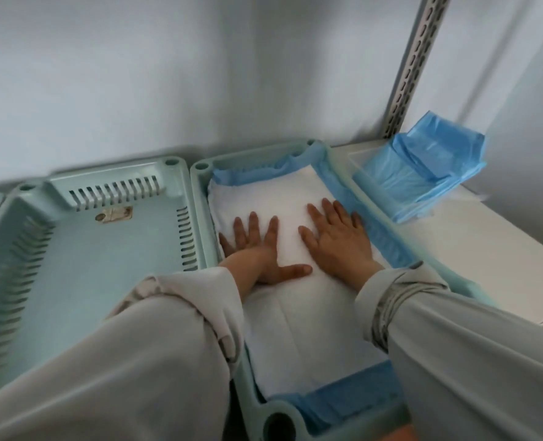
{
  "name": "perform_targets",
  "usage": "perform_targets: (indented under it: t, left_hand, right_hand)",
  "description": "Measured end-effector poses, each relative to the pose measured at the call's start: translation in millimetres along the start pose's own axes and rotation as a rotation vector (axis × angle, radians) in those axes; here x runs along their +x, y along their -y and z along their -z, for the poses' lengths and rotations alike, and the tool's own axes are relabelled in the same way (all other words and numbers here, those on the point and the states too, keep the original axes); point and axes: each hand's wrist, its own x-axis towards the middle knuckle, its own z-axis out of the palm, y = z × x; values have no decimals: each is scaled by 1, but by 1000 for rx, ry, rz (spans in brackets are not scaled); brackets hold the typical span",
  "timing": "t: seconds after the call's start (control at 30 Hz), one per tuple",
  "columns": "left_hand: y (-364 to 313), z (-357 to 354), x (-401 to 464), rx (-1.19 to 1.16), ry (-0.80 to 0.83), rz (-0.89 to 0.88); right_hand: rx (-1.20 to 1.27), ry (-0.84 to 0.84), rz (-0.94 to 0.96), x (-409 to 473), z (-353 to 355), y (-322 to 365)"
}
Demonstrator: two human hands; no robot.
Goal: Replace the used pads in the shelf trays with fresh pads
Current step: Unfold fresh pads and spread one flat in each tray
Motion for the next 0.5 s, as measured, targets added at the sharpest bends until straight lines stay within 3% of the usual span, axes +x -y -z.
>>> perform_targets:
  t: [0.07, 0.2, 0.37, 0.5]
  left_hand:
    - [-1, 1, 1, 5, 5, 0]
    - [-12, 11, -12, 24, 37, 46]
    - [-37, 16, -58, 233, 202, -50]
    - [-33, -5, -81, 196, 196, -81]
  right_hand:
    - [10, 42, -6, 4, 2, 0]
    - [-47, 288, 20, 11, 30, -3]
    - [-25, 372, -20, -41, 45, 1]
    - [-17, 429, -111, -88, 40, -5]
